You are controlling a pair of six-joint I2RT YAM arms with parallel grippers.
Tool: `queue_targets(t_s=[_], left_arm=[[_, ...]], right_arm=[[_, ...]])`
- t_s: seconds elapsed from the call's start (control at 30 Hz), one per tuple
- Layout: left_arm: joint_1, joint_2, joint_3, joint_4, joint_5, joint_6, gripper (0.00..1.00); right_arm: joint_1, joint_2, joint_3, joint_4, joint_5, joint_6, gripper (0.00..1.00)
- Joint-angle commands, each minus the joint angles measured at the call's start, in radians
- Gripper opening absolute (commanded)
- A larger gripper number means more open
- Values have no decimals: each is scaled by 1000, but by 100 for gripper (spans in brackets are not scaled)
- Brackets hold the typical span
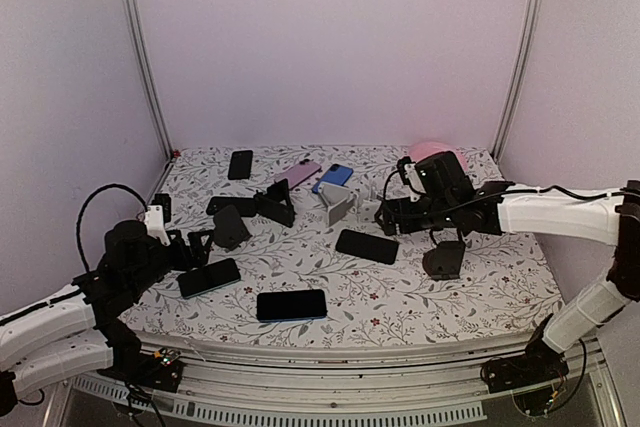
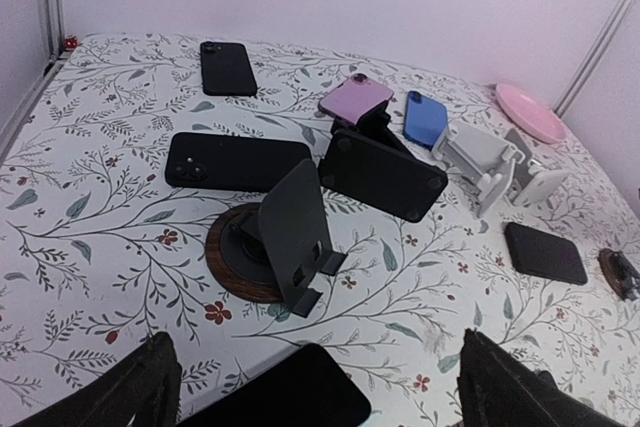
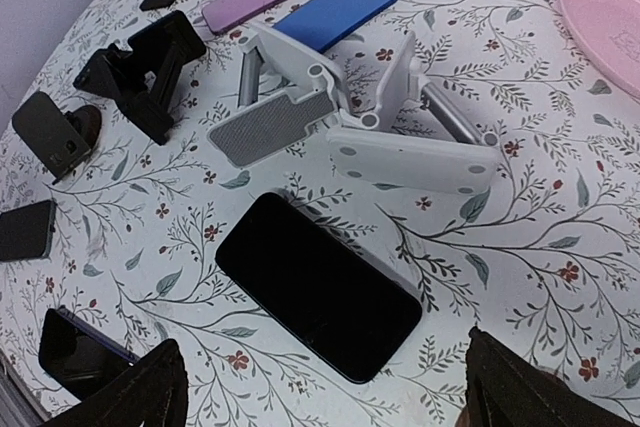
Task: Place the phone on the phone stand
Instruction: Move the phone to the phone.
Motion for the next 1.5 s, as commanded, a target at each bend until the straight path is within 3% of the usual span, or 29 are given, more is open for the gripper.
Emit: queue_targets(t_s=[0.0,0.27,0.6,0.87,1.07,1.27,1.47], left_arm=[[-11,-14,-8,21,3,15,97],[-11,-28,-15,21,2,16,97],[-12,-33,-16,21,2,16,97],[-12,-33,-16,23,1,16,97],[-12,-33,-16,23,2,16,97],[-11,-26,-15,23,1,16,97],[-11,-18,-11,18,-11,10,97]], right_arm=[[0,169,98,42,-113,-51,96],[-33,406,239,29,-172,-72,97],[-69,556,286,57,-202,-73,98],[-59,552,217,81,-242,-44,98],[29,494,142,88,-214,4,98],[157,453,113,51,-103,74,97],[173,499,148,-21,8,125,97]])
